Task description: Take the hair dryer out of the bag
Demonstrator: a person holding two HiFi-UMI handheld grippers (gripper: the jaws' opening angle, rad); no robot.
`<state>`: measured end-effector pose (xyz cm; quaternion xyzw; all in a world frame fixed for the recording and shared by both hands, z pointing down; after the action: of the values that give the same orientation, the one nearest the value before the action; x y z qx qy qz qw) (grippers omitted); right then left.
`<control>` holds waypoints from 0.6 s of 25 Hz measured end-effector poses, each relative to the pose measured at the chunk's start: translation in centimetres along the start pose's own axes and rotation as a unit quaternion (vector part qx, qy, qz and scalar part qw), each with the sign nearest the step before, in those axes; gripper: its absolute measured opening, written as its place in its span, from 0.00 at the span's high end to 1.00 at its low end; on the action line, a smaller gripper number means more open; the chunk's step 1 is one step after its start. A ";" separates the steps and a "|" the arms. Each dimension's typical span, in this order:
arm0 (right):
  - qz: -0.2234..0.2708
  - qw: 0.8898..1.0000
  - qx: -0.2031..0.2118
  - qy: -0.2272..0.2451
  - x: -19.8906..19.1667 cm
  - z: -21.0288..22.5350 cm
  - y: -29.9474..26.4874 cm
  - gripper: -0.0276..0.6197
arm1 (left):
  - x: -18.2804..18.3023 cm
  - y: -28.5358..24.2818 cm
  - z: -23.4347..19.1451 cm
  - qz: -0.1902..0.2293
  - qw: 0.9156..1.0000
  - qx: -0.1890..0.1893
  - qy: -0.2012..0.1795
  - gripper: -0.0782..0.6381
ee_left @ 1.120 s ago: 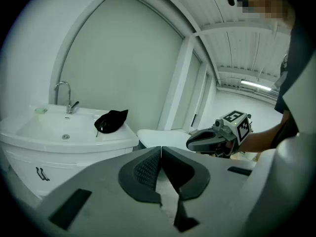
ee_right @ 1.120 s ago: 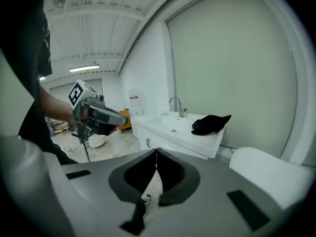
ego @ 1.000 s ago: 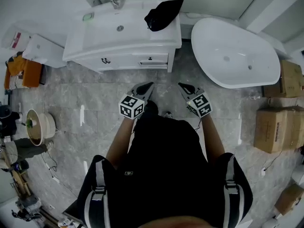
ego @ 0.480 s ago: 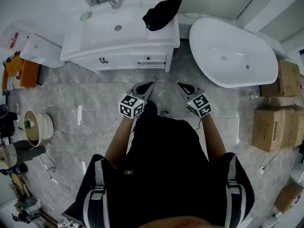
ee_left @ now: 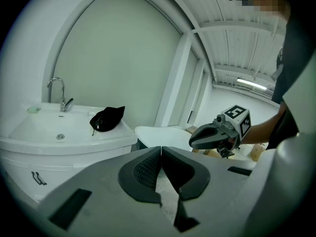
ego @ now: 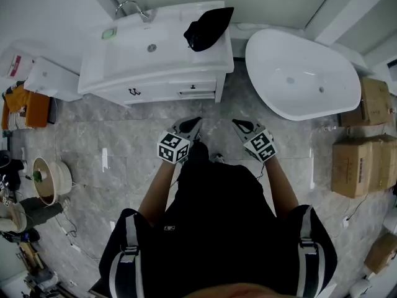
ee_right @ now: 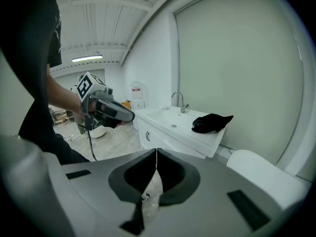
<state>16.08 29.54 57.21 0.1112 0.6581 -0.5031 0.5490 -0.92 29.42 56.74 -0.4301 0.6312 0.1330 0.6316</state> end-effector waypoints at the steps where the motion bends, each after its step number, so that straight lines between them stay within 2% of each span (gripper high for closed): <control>1: 0.000 1.000 -0.001 -0.002 0.2 0.2 -0.3 0.87 | 0.1 -0.1 -0.4 -0.001 1.000 -0.001 0.000 0.87; 15: -0.003 0.999 -0.026 -0.024 4.3 2.3 -5.9 0.86 | 2.6 -1.9 -8.3 -0.014 0.999 -0.032 -0.010 0.87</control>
<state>11.75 23.21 57.10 0.0826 0.6582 -0.4897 0.5658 -4.76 21.40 56.44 -0.4580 0.6141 0.1484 0.6254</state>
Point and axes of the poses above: the fingertips, and each gripper's own axes: y backward along the fingers, z to its right, x out of its top, the point moved 4 cm from there along y, backward along the fingers, and after that the axes turned 8 degrees about -y, right-handed, at the moved point
